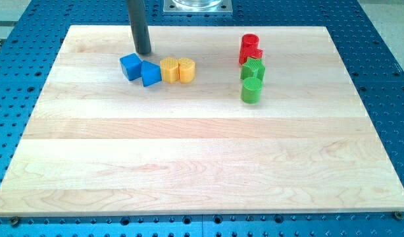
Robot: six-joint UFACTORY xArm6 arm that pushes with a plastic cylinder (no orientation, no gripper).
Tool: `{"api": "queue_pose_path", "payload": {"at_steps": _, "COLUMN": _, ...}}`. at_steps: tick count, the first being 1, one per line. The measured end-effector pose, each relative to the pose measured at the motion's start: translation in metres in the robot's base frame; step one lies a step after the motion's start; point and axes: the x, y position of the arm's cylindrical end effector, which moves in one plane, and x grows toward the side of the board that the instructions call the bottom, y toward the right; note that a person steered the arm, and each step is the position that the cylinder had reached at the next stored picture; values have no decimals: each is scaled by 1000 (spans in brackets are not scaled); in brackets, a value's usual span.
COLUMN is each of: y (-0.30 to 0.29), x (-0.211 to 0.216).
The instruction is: Separate the cube from the triangle
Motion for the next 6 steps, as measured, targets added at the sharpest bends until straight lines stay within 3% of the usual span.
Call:
{"api": "queue_pose_path", "payload": {"at_steps": 1, "y": 1, "x": 31}}
{"api": "queue_pose_path", "payload": {"at_steps": 3, "y": -28, "x": 42}}
{"api": "queue_pose_path", "payload": {"at_steps": 5, "y": -28, "x": 121}}
{"api": "queue_pose_path", "payload": {"at_steps": 6, "y": -30, "x": 133}}
